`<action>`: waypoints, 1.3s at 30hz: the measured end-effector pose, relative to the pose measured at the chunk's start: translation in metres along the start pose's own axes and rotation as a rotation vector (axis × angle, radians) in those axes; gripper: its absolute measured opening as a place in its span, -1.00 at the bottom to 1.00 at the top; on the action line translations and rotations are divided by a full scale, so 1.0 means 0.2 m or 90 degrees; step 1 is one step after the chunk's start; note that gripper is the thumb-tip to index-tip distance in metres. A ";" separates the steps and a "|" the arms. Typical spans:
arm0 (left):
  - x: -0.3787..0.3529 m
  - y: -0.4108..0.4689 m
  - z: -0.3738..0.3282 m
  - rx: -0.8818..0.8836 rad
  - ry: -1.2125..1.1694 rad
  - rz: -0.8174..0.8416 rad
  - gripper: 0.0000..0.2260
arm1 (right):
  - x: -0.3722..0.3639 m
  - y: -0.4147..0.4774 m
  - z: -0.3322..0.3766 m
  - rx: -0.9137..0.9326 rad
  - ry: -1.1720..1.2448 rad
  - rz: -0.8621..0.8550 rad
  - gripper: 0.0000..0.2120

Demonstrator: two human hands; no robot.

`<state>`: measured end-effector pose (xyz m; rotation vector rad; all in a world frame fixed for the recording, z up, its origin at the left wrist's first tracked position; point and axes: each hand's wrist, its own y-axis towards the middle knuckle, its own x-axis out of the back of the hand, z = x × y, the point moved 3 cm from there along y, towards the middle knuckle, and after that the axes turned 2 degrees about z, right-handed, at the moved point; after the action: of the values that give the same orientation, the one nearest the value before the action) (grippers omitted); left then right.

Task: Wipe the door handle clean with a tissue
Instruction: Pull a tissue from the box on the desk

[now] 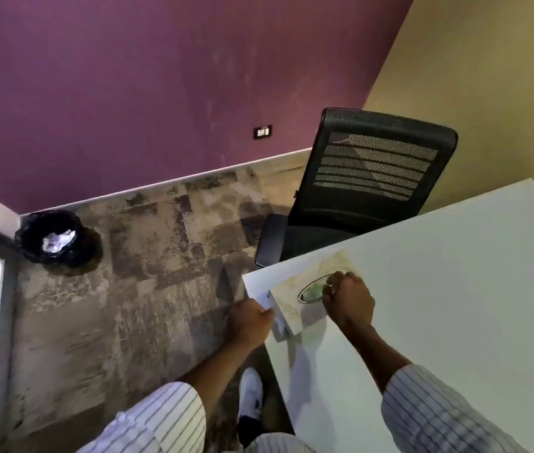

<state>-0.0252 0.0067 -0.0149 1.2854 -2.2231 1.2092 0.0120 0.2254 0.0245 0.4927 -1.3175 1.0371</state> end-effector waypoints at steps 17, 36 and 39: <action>-0.22 0.06 -0.02 0.122 0.017 0.107 -0.40 | -0.08 0.14 -0.01 -0.080 -0.132 0.022 -0.79; -0.29 0.09 -0.10 0.194 0.005 0.064 -0.63 | -0.10 0.13 -0.03 -0.090 -0.049 0.078 -0.68; -0.31 0.09 -0.10 0.196 0.020 0.055 -0.58 | -0.07 0.12 -0.03 -0.073 0.002 0.075 -0.71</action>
<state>-0.0079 0.0624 -0.0495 1.2766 -2.1504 1.6445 -0.0033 0.2377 0.0042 0.3300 -1.4073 1.0528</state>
